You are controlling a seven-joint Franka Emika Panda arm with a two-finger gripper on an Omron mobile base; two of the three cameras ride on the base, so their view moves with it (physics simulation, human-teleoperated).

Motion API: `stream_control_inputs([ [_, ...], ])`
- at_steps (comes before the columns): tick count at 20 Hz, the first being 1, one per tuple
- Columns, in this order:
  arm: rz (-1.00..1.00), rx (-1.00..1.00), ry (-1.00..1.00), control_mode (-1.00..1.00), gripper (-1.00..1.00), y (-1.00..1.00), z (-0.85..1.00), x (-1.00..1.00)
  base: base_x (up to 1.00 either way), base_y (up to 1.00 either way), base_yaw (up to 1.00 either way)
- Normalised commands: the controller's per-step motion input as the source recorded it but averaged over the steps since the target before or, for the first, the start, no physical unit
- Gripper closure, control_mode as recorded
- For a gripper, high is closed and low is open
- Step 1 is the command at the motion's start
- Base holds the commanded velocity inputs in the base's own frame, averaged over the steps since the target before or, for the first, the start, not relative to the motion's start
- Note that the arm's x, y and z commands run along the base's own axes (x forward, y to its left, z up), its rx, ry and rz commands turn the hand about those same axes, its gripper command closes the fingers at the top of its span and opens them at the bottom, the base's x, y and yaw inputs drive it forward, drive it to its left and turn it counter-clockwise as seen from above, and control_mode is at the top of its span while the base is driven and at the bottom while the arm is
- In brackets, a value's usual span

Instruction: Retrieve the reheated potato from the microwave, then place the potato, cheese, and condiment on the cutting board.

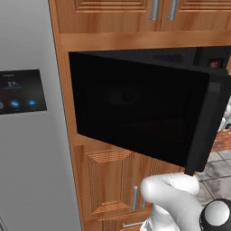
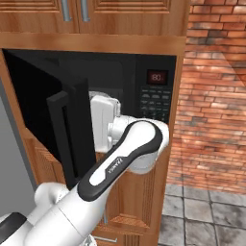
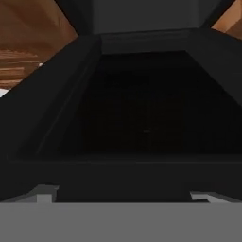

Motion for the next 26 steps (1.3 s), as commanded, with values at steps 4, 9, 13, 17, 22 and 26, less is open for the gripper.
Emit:
stream_control_inputs([
  [4, 0.09, 0.00, -0.03, -1.00, -1.00, 0.70, 0.28, -0.70, 0.00, 0.00, 0.00],
  [9, 0.06, 0.00, -0.04, -1.00, -1.00, 0.90, 0.23, -0.75, 0.00, 0.00, 0.00],
  [13, 0.02, 0.00, -0.04, -1.00, -1.00, 1.00, 0.17, -0.66, 0.00, 0.00, 0.00],
  [17, 0.00, 0.00, -0.05, -1.00, -1.00, 1.00, 0.14, -0.62, 0.00, 0.00, 0.00],
  [22, 0.00, 0.00, -0.06, -1.00, -1.00, 1.00, 0.13, -0.51, 0.00, 0.00, 0.00],
  [26, 0.00, 0.00, -0.08, -1.00, -1.00, 1.00, 0.15, -0.39, 0.00, 0.00, 0.00],
])
